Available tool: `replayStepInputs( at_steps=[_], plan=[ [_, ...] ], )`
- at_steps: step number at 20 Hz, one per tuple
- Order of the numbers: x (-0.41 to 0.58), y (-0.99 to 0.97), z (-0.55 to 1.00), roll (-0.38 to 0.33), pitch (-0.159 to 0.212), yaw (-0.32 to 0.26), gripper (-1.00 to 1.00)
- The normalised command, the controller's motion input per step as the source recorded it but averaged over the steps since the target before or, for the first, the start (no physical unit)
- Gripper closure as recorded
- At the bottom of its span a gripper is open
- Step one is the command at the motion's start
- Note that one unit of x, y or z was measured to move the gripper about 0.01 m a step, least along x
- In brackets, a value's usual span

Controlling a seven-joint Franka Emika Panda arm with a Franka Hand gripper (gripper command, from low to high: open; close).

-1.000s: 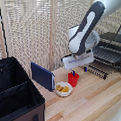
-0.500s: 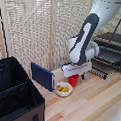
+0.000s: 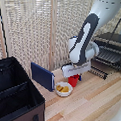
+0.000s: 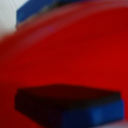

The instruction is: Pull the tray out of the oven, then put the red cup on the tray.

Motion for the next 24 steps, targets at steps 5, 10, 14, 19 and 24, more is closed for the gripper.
replayStepInputs(
  at_steps=[5, 10, 14, 19, 24],
  plan=[
    [0.210, 0.01, 0.48, 0.002, -0.069, -0.107, 1.00],
    [0.294, 0.07, 0.68, -0.022, -0.091, -0.180, 1.00],
    [0.335, 0.21, 0.66, -0.104, -0.066, -0.198, 1.00],
    [0.443, 0.18, 0.69, -0.116, -0.051, -0.165, 1.00],
    [0.409, 0.03, 0.58, -0.159, -0.019, -0.211, 1.00]
  ],
)
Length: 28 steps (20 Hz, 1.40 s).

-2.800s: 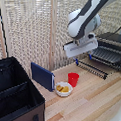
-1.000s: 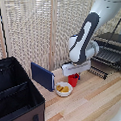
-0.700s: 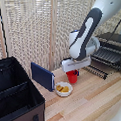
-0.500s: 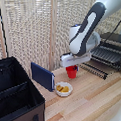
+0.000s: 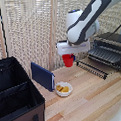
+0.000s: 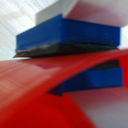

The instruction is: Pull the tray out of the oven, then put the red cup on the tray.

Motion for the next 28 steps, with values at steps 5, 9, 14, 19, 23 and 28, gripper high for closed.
replayStepInputs(
  at_steps=[5, 9, 14, 19, 23, 28],
  plan=[
    [0.422, -0.22, 0.59, -0.054, -0.012, -0.183, 1.00],
    [0.377, -0.53, 0.57, 0.010, -0.010, -0.144, 1.00],
    [0.325, -0.63, 0.64, 0.018, 0.000, -0.131, 1.00],
    [0.194, -0.57, 0.73, 0.057, 0.019, -0.143, 1.00],
    [0.101, -0.38, 0.72, 0.127, 0.024, -0.165, 1.00],
    [0.098, -0.34, 0.64, 0.138, 0.011, -0.173, 1.00]
  ],
)
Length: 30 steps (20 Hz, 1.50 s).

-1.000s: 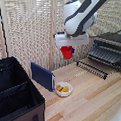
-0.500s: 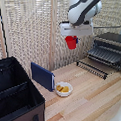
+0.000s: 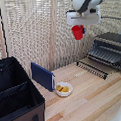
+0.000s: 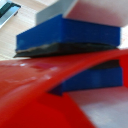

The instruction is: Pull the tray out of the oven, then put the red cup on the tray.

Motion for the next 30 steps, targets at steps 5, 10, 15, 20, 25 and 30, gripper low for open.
replayStepInputs(
  at_steps=[5, 10, 15, 20, 25, 30],
  plan=[
    [0.094, -0.31, 0.16, 0.201, 0.001, -0.171, 1.00],
    [0.148, -0.32, 0.00, 0.227, 0.000, -0.157, 1.00],
    [0.149, -0.44, 0.05, 0.151, 0.000, -0.159, 1.00],
    [0.141, -0.56, 0.15, 0.089, 0.000, -0.151, 1.00],
    [0.187, -0.64, 0.14, 0.062, 0.000, -0.136, 1.00],
    [0.175, -0.65, 0.07, 0.071, 0.000, -0.127, 1.00]
  ],
)
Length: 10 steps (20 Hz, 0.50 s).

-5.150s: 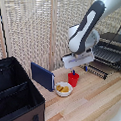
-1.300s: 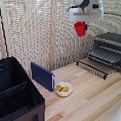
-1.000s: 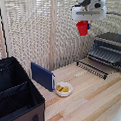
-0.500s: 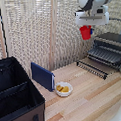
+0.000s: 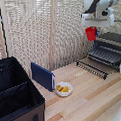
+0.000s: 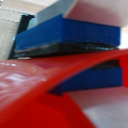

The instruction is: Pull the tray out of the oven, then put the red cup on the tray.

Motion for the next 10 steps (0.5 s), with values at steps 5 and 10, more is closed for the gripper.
replayStepInputs(
  at_steps=[5, 10],
  plan=[
    [0.144, -0.66, 0.00, 0.075, 0.002, -0.125, 1.00],
    [0.157, -0.65, -0.04, 0.089, 0.006, -0.119, 1.00]
  ],
)
